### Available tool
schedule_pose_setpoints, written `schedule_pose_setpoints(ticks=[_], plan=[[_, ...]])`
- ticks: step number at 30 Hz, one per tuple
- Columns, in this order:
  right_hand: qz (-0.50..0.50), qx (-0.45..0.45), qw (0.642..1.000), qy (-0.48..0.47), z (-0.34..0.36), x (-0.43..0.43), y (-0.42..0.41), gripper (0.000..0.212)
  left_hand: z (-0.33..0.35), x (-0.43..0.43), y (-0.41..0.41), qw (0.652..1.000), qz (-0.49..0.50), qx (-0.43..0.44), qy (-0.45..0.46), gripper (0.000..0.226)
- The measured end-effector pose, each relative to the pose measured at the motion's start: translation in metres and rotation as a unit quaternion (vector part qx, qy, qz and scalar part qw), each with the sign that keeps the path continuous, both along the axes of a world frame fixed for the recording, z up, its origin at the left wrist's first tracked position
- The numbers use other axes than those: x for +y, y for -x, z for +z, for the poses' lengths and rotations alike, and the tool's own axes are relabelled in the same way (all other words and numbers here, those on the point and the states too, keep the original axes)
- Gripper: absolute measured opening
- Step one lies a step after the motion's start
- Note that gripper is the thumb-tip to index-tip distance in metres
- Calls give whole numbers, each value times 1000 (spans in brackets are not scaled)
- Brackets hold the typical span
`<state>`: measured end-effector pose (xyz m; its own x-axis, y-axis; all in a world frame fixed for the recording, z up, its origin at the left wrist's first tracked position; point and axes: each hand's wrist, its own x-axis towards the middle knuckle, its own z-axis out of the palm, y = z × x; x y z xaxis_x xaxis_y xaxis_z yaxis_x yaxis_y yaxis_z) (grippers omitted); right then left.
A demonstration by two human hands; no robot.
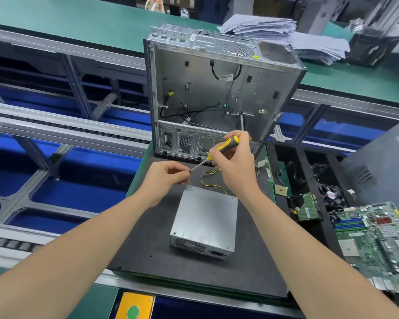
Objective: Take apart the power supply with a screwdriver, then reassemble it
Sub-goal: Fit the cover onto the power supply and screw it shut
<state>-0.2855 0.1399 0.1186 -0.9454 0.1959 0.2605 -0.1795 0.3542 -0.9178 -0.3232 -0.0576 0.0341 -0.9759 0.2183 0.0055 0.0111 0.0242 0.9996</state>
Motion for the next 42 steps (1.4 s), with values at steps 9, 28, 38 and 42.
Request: schedule_pose_setpoints(ticks=[9, 28, 38, 42], plan=[[15, 4, 1000, -22, -1, 3, 3, 32, -7, 3, 0, 999, 0, -15, -46, 14], [113, 8, 980, -162, -11, 2, 13, 35, -18, 7, -5, 990, 25, 13, 140, 23], [139, -9, 966, -218, -12, -2, 17, 37, -21, 6, -9, 994, -4, -82, 72, 18], [158, -24, 962, -222, -8, -4, 17, 36, -21, 2, -10, 994, -27, -101, 37, 25]])
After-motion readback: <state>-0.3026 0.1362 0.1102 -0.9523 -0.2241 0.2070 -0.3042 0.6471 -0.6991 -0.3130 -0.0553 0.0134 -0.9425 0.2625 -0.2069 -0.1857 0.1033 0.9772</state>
